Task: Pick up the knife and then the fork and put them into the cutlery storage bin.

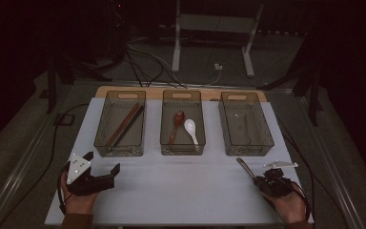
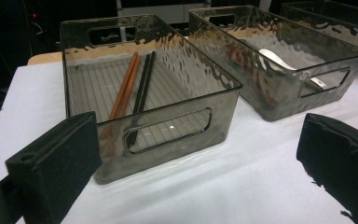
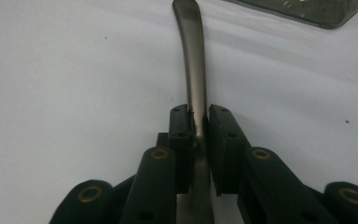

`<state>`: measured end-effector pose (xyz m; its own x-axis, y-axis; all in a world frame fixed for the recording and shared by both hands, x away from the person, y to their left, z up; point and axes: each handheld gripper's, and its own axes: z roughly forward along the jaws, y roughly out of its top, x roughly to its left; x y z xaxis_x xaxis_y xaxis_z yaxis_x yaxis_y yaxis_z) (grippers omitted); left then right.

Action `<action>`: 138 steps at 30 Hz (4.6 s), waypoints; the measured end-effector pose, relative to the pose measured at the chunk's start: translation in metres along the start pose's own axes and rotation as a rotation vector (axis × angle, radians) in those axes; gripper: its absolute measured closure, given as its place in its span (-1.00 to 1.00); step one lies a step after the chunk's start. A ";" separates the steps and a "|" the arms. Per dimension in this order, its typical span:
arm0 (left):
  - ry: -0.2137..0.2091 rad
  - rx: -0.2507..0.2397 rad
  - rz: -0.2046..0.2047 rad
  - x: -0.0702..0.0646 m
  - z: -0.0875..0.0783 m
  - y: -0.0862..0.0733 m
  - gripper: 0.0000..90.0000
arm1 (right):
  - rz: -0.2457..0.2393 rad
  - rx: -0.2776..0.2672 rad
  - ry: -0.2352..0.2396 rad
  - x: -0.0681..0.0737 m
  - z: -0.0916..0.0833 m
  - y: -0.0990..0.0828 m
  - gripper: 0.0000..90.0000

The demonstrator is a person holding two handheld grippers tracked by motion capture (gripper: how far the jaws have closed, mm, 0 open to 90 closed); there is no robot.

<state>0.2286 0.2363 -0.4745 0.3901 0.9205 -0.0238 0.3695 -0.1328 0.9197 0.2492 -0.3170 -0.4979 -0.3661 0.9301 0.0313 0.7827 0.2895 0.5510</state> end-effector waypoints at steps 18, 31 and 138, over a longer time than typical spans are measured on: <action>0.001 -0.004 -0.002 0.000 0.000 0.000 -0.98 | -0.014 0.004 0.021 -0.002 0.000 -0.003 0.79; 0.001 0.000 0.000 0.000 0.000 0.000 -0.98 | -0.062 0.024 0.006 0.000 0.010 0.002 0.77; 0.004 0.001 -0.013 0.002 0.000 -0.001 -0.98 | 0.080 -0.376 -0.076 -0.046 -0.024 0.150 0.79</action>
<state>0.2289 0.2383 -0.4753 0.3822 0.9234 -0.0339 0.3750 -0.1215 0.9190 0.3715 -0.3222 -0.3964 -0.2626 0.9644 0.0324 0.5625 0.1257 0.8172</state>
